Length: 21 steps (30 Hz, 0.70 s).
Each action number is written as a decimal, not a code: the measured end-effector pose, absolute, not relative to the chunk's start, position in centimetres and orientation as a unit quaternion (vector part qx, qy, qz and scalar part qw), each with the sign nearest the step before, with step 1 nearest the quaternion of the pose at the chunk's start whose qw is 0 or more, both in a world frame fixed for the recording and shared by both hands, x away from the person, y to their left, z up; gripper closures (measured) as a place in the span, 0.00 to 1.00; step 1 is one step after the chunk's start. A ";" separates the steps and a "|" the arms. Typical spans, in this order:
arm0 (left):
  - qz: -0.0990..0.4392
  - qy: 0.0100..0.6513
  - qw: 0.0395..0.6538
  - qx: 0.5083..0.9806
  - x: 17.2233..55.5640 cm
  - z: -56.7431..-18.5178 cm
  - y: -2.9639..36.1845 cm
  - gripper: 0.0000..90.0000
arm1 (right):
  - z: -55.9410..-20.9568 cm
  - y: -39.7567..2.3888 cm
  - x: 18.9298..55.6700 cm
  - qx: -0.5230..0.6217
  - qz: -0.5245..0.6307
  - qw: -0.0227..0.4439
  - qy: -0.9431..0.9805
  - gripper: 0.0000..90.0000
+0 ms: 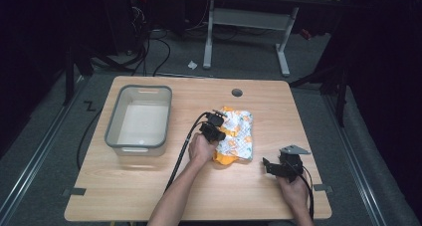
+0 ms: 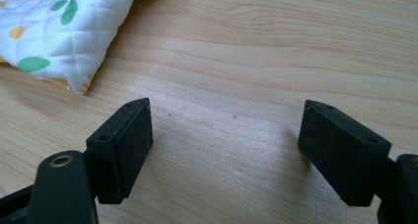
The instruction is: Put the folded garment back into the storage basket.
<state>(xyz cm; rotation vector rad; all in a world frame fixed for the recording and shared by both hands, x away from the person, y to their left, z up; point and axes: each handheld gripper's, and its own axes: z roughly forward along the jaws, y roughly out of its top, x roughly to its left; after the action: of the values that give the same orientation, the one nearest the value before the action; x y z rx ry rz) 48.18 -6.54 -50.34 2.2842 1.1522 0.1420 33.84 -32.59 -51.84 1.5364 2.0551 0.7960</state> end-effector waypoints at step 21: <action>0.036 0.416 0.376 0.827 47.5 -46.8 -4.3 0.86 | -51.8 -32.6 33.8 0.556 0.289 0.226 0.746 0.24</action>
<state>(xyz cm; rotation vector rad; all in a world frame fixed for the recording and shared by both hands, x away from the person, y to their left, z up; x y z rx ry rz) 47.46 -4.28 -46.76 2.1162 1.0641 0.0929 33.84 -32.60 -51.85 1.5336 2.0568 0.7975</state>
